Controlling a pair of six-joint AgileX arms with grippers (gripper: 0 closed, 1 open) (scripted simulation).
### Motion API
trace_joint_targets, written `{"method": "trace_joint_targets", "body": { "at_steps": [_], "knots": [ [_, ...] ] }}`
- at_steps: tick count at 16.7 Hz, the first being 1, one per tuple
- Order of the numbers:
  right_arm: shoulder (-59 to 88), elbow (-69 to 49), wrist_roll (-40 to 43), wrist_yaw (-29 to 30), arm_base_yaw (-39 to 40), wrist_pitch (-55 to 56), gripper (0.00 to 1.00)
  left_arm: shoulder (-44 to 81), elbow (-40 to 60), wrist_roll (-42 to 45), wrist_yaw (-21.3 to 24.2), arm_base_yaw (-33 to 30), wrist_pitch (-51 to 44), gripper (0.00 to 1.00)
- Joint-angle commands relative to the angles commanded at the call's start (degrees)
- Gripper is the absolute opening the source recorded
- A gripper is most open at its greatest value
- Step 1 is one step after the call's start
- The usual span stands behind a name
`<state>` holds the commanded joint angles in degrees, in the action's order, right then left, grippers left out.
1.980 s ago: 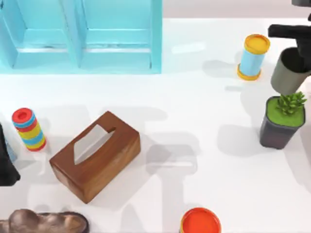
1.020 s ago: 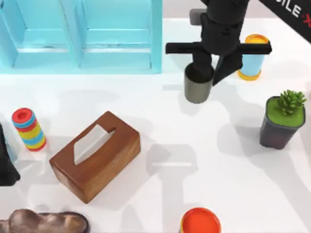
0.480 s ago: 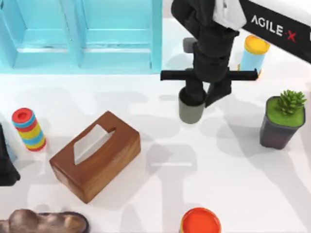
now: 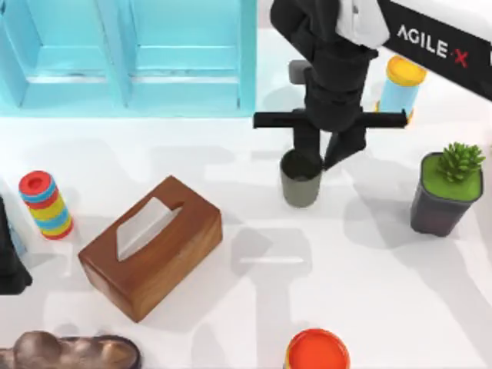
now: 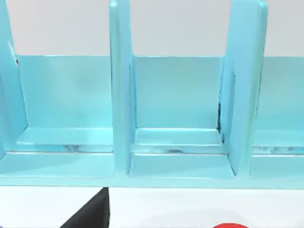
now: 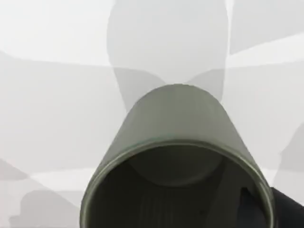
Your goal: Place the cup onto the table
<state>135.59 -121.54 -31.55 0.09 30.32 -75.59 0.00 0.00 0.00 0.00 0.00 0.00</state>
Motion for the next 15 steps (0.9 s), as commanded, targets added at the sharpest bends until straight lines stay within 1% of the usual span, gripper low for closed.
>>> {"method": "trace_joint_targets", "body": {
  "at_steps": [9,10,15],
  "knots": [
    [0.0,0.0,0.0,0.0,0.0,0.0,0.98,0.0,0.0,0.0,0.0,0.0,0.0,1.0],
    [0.0,0.0,0.0,0.0,0.0,0.0,1.0,0.0,0.0,0.0,0.0,0.0,0.0,1.0],
    [0.0,0.0,0.0,0.0,0.0,0.0,1.0,0.0,0.0,0.0,0.0,0.0,0.0,1.0]
  ]
}}
